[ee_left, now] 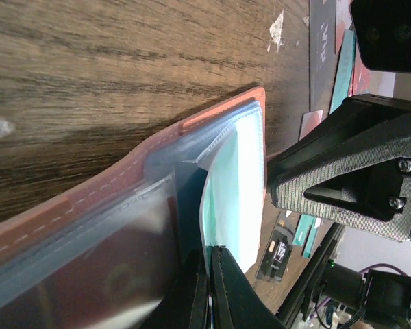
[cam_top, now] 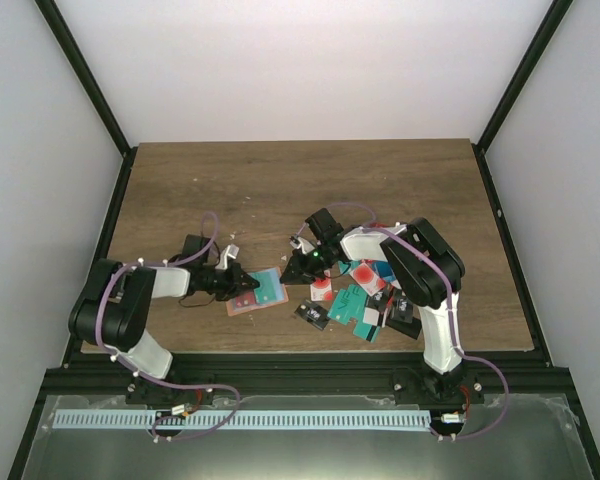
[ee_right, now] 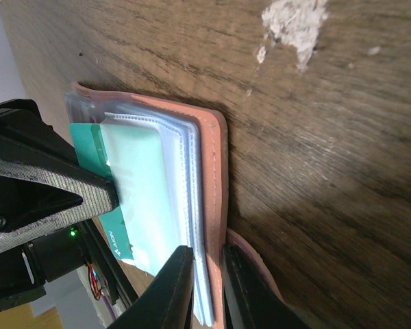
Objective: Put the credit cards into the card holder
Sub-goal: Insert the credit card into the card holder.
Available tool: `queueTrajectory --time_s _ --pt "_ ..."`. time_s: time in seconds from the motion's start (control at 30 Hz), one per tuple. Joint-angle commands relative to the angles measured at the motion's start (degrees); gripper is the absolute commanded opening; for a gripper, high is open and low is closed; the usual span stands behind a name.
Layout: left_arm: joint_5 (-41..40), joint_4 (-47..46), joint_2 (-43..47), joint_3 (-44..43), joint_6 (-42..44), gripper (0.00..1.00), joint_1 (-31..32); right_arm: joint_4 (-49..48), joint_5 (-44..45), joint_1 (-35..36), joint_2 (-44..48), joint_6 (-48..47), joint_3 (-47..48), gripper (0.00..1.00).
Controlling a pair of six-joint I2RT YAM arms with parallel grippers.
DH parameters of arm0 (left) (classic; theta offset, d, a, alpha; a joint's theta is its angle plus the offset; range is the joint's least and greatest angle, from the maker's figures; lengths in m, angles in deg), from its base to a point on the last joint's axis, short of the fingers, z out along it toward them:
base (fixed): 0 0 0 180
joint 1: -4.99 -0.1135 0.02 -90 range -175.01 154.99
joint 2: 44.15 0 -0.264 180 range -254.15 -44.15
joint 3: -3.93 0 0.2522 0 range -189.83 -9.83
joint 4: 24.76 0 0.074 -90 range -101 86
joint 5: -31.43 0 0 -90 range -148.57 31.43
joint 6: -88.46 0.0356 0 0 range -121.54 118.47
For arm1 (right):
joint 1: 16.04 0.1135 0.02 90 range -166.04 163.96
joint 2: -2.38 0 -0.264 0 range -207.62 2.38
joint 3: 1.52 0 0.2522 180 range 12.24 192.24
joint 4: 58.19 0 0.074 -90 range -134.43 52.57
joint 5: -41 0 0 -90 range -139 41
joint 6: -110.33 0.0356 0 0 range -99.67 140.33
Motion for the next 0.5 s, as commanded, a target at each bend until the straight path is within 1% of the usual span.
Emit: queueTrajectory --time_s 0.0,0.17,0.23,0.3,0.47 --pt "-2.9 -2.3 -1.8 1.4 -1.9 0.04 0.8 1.7 3.5 2.6 -4.6 0.6 -2.1 0.15" --pt "-2.3 -5.0 -2.8 2.0 -3.5 0.04 1.2 1.6 3.0 2.6 -5.0 1.0 -1.8 0.15" --pt "-2.0 -4.6 -2.7 1.7 -3.4 0.07 1.3 1.8 3.0 2.6 -5.2 1.0 -1.4 0.15" --pt "-3.4 -1.6 -1.8 0.8 -2.4 0.09 1.4 2.1 3.1 2.6 -5.3 0.9 -1.0 0.15" --pt "-7.1 8.0 0.6 -2.7 -0.2 0.17 1.5 1.8 3.0 2.6 -5.5 1.1 -0.9 0.15"
